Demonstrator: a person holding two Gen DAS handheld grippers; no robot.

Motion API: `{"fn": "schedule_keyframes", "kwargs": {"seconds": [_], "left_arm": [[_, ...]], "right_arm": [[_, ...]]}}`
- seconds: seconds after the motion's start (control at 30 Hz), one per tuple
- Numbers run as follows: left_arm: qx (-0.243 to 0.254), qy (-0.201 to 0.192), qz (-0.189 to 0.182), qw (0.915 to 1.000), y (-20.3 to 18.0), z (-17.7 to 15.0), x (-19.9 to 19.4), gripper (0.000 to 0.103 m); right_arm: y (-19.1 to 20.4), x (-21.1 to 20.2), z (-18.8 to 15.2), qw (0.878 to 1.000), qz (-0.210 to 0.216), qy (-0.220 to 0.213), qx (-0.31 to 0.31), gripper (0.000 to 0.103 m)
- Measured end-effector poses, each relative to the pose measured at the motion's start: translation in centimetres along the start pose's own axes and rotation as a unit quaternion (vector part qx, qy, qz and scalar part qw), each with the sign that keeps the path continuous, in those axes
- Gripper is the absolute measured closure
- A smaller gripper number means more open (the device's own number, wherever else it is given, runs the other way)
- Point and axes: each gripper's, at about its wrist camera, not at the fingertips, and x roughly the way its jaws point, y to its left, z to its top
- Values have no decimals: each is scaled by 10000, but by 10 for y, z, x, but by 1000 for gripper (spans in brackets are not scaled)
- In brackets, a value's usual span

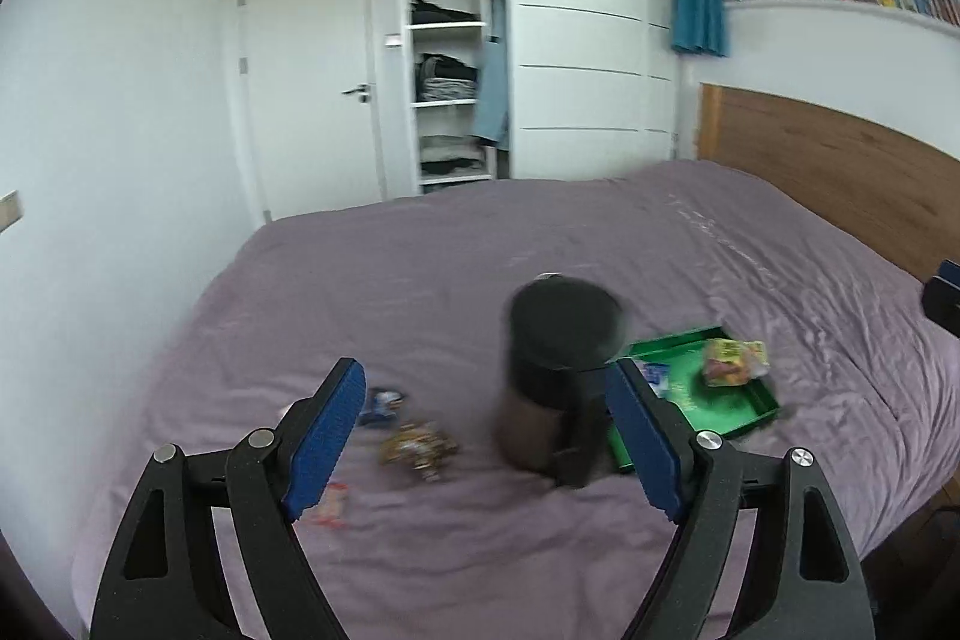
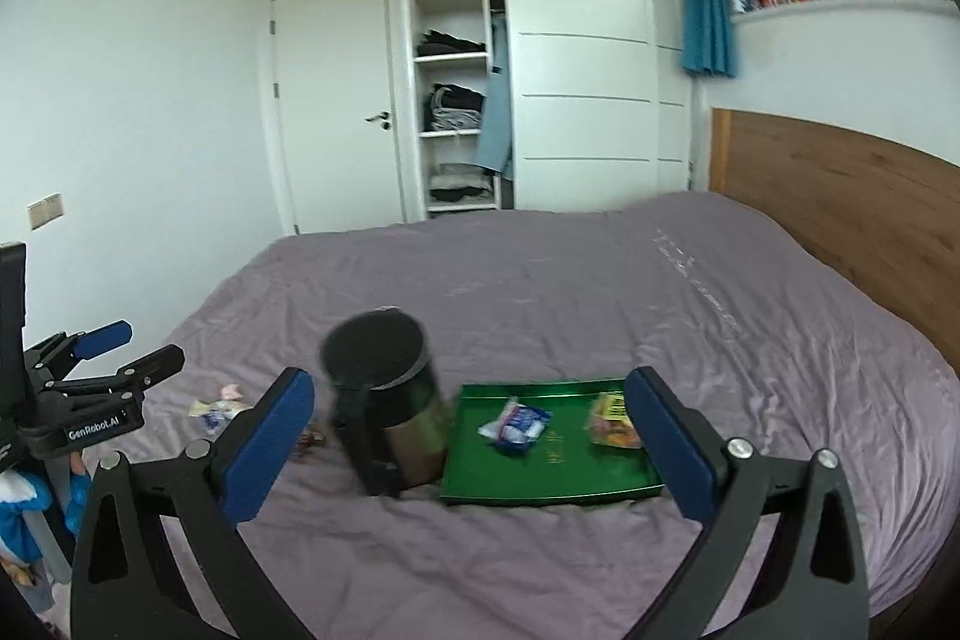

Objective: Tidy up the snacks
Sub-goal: 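Lift both tools away from the tray back toward the remaining snacks, then grasp the red-wrapped bar with the left tool while the right grasps the brown Oat bag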

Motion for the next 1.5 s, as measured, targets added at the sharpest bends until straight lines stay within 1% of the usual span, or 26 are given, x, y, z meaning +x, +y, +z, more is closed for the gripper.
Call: {"fn": "schedule_keyframes", "kwargs": {"seconds": [0.07,0.13,0.33,0.5,0.57,0.7,0.9,1.13,1.27,1.37,1.5], "left_arm": [[-153,-60,146,9998,27,-7,-15,25],[-299,-112,285,9991,52,-15,-28,25],[-588,-171,648,9960,108,-44,-57,24],[-754,-172,896,9930,140,-65,-69,24],[-842,-157,972,9916,152,-72,-69,22],[-911,-55,1076,9900,163,-85,-59,20],[-939,283,1051,9896,171,-112,-28,20],[-949,830,996,9870,172,-150,37,20],[-921,1162,892,9849,169,-176,83,20],[-787,1379,818,9839,164,-191,116,20],[-541,1634,788,9819,157,-204,164,20]], "right_arm": [[21,-9,-1,9999,80,-48,-46,0],[31,-13,-3,9998,165,-62,-50,0],[78,-20,-18,9989,451,-69,-114,0],[120,-10,-36,9968,740,118,-278,0],[137,-3,-42,9953,837,215,-435,0],[159,11,-52,9920,992,343,-704,0],[180,49,-72,9859,1267,644,-880,0],[202,113,-102,9768,1475,1042,-1149,0],[218,170,-128,9677,1577,1384,-1395,0],[227,211,-142,9615,1640,1592,-1529,0],[236,274,-154,9567,1656,1711,-1674,0]]}}
